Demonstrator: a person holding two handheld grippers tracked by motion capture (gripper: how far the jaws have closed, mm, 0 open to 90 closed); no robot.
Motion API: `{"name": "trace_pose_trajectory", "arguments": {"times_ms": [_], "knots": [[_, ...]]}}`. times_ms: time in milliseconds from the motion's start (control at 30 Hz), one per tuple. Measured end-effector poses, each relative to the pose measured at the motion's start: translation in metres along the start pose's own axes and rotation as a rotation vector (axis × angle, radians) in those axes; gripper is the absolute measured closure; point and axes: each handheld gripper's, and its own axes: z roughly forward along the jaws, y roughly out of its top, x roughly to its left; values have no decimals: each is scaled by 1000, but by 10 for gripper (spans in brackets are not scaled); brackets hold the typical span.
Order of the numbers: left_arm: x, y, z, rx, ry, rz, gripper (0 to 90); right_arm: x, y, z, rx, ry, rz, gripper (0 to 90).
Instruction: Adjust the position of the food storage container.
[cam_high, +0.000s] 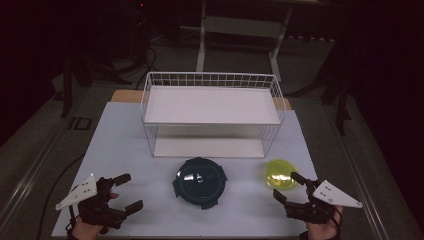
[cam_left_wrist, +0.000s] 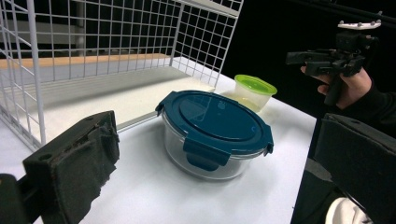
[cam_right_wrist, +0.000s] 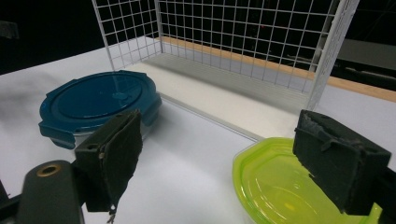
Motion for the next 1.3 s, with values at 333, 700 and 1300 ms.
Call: {"name": "trace_pose_trajectory", "arguments": {"times_ms": [333,700,1300], "knots": [[-8,8,-1,-27,-9,19,0,2,2,-2,-15,-4,8,153],[-15,25,15,46,8,80,78,3,2,-3,-29,-11,21,153],[-2,7,51,239,20,65,616,3,1,-2,-24,-7,33,153]]}}
